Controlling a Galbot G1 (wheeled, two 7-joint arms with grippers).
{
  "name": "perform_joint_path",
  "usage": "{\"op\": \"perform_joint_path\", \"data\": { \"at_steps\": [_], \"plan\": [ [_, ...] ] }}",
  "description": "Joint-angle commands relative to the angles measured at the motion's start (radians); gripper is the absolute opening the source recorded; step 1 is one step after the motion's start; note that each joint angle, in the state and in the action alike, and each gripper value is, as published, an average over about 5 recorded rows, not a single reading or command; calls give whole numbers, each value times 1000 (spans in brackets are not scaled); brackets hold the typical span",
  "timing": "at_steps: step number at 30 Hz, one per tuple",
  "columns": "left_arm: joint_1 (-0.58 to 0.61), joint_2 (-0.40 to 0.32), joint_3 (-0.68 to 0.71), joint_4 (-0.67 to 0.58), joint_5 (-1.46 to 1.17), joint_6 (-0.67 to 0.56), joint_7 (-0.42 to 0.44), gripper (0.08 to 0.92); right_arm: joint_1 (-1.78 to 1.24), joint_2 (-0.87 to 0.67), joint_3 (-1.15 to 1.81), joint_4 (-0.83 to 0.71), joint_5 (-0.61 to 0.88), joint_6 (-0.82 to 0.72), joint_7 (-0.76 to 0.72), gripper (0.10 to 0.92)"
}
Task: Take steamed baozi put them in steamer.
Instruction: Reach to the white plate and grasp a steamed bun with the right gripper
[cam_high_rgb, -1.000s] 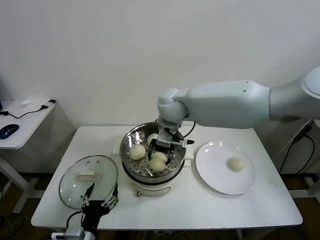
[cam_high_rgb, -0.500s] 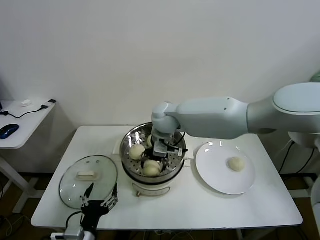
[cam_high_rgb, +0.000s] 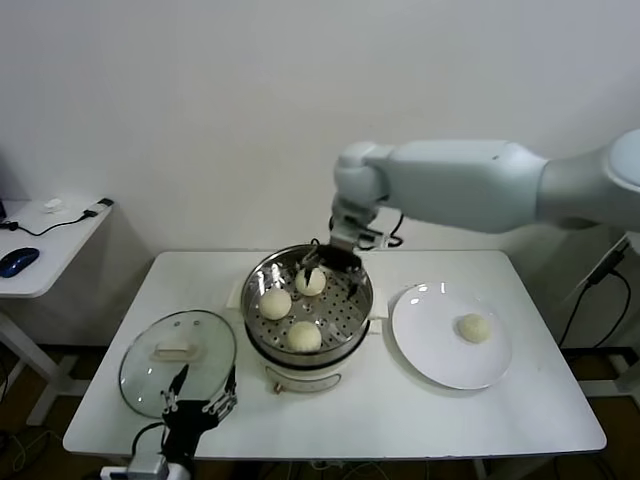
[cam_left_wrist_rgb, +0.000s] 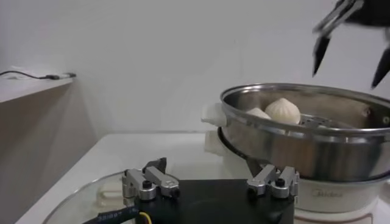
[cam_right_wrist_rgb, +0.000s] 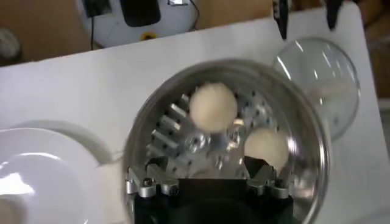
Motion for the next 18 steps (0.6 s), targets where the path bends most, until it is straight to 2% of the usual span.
{"op": "perform_joint_path", "data": {
  "at_steps": [1, 4, 8, 18],
  "plan": [
    [-6, -4, 1, -3, -1, 1, 1, 823, 122, -370, -222, -29, 154, -423, 3, 823],
    [-8, -7, -1, 0, -3, 0, 1, 823, 8, -469, -196, -40, 108, -492, 32, 823],
    [-10, -13, -3, 10, -1, -1, 1, 823, -184, -535, -68, -101, -6, -510, 50, 823],
    [-6, -27, 0, 28, 21, 1, 2, 823, -515, -503, 204, -229, -101, -538, 93, 823]
  ]
}}
